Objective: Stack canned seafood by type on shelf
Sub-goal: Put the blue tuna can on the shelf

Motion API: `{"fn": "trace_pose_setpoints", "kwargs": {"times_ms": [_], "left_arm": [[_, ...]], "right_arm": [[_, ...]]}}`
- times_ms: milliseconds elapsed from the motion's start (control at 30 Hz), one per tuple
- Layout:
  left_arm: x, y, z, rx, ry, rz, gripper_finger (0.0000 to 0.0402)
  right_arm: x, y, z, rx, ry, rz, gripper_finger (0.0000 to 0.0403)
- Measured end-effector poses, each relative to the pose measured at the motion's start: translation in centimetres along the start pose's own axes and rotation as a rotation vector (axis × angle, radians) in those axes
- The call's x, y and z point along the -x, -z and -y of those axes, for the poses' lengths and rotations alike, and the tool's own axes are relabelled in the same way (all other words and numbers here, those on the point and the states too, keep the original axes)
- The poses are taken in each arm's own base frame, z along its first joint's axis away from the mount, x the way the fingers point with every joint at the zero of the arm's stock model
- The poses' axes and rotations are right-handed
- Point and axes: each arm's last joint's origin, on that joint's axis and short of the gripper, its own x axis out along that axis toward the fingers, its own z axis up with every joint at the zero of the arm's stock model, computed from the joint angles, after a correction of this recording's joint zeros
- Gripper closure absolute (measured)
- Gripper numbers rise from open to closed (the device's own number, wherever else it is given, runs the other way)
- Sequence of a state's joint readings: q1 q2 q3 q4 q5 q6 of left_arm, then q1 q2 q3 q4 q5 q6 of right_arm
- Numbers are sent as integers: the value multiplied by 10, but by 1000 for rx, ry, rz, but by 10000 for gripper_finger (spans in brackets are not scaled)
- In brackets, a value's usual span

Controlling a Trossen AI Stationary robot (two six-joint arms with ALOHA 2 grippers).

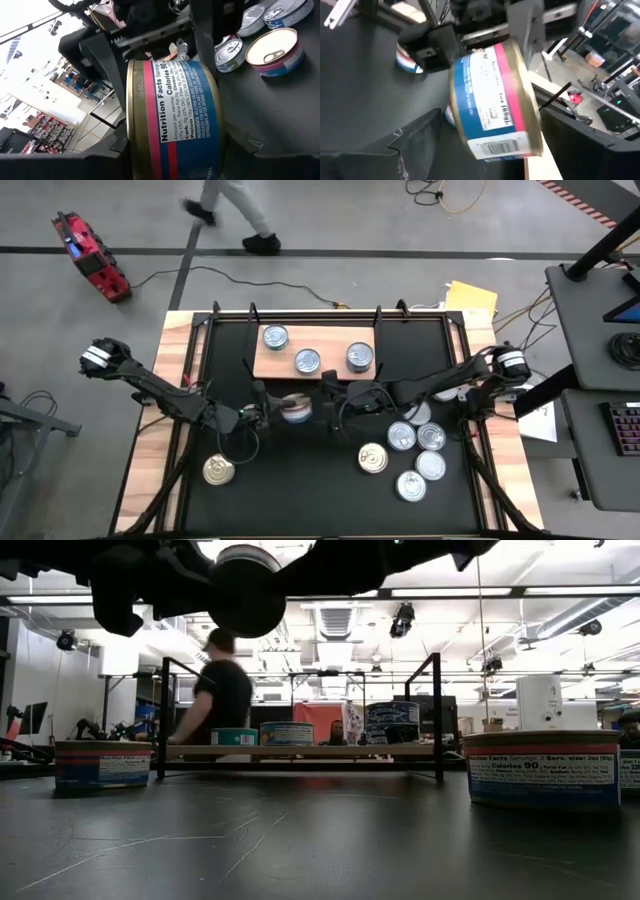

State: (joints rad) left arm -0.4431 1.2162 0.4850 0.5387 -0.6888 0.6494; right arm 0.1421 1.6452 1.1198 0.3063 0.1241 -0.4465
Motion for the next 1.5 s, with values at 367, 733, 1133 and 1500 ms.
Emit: {"fn": "trace_pose_setpoints", "kwargs": {"times_ms": [367,733,1133,1500], "left_arm": [[-1,3,3,3,6,-20,229],[0,7,-1,145,-172,-139,127],[7,7,-8,328,-187,-107,127],[52,-8,-61,286,-102,166,162]], "right_arm": [[-10,-10,3,31,-33,-67,156],[-7,-8,7,83,46,-142,224],[-3,-14,14,163,134,-261,224],[-9,-15,14,174,149,-231,224]]}}
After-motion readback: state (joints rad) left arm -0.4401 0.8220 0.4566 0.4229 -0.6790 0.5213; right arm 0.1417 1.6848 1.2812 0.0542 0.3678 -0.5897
